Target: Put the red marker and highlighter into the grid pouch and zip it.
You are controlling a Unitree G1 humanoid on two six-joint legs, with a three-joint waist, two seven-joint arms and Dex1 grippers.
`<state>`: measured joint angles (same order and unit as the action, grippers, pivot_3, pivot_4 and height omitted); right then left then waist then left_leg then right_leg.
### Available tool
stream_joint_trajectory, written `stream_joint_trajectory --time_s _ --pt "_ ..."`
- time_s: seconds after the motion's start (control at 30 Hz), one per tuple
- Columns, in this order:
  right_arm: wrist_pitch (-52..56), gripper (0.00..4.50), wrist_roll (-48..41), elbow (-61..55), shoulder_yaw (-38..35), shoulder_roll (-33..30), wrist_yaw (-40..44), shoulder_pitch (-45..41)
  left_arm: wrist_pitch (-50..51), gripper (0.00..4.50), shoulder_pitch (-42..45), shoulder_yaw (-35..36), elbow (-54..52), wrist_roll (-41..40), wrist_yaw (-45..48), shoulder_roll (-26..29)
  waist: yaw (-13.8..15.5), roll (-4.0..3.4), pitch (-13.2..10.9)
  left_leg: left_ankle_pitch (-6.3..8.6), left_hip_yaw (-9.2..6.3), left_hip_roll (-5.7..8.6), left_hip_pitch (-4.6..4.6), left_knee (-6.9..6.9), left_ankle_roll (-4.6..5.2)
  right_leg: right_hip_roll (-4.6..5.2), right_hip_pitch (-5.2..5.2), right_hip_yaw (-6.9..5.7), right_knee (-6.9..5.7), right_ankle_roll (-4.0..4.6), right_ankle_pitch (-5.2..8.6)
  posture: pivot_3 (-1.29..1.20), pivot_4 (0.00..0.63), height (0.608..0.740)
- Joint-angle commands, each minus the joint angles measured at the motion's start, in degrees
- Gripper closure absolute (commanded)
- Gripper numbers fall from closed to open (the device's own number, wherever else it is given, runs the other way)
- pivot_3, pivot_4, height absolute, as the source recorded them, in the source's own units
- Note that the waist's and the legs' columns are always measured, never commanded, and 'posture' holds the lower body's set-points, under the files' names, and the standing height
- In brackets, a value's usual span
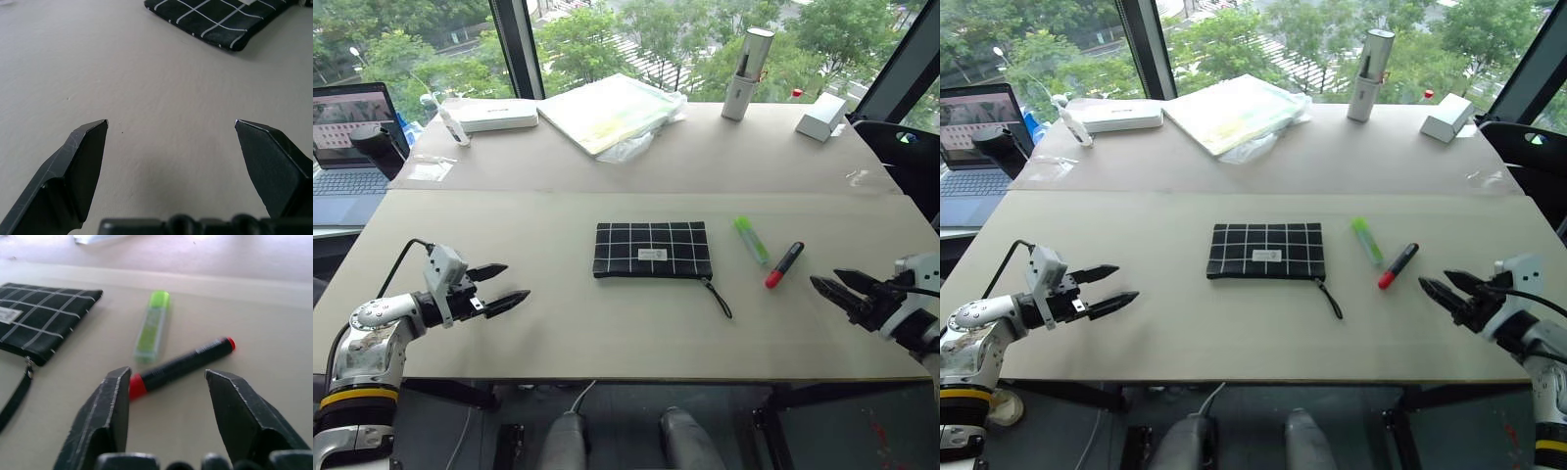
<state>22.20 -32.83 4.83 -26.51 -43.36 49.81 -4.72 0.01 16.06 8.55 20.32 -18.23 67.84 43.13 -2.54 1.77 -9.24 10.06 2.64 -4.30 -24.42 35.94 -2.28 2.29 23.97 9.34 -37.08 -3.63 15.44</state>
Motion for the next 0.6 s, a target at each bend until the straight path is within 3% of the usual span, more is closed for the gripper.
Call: stream_joint_trajectory --time_s 0.03,0.17,0.23,0.4,0.6 --pt "3.76 3.22 -4.05 -7.8 1.96 0.53 0.47 -3.05 -11.95 0.0 5.93 -1.72 3.66 3.49 1.53 -0.35 0.17 0.0 0.0 0.0 -0.02 0.0 -0.03 0.01 0.0 0.0 0.01 -0.01 -0.02 0.0 0.0 0.0 0.15 0.74" --pt "8.56 4.43 -7.42 -13.94 6.57 2.56 -0.04 -6.88 -19.94 0.0 10.24 -5.01 8.84 6.8 3.31 -0.9 0.23 -0.01 0.01 0.0 -0.1 0.0 -0.1 0.09 0.0 0.0 0.0 -0.08 -0.03 0.01 -0.01 0.0 0.15 0.74" --pt "9.26 4.43 -6.43 -14.57 8.9 3.4 -1.1 -8.86 -23.28 0.0 11.92 -6.56 11.4 8.71 3.2 -1.09 0.18 -0.01 0.01 0.0 -0.14 0.0 -0.18 0.08 0.0 0.0 0.04 -0.11 -0.02 0.01 -0.01 0.0 0.15 0.74" --pt "5.06 4.43 5.9 -9.2 23.8 7.69 -3.09 -18.44 -36.03 0.0 16.56 -14.13 20.65 19.02 0.32 -2.68 0.04 -0.01 0.01 -0.01 -0.22 0.0 -0.27 0.2 0.01 0.0 0.11 -0.21 -0.1 0.05 -0.04 0.0 0.15 0.74" --pt "-0.63 4.43 19.37 0.09 34.12 11.8 -6.94 -24.52 -44.11 0.0 21.72 -17.2 27.18 22.38 -3.86 -6.56 2.14 -0.05 0.03 -0.01 -0.42 0.01 -0.42 0.46 0.01 0.01 0.03 -0.47 -0.13 0.05 -0.04 0.0 0.15 0.74"
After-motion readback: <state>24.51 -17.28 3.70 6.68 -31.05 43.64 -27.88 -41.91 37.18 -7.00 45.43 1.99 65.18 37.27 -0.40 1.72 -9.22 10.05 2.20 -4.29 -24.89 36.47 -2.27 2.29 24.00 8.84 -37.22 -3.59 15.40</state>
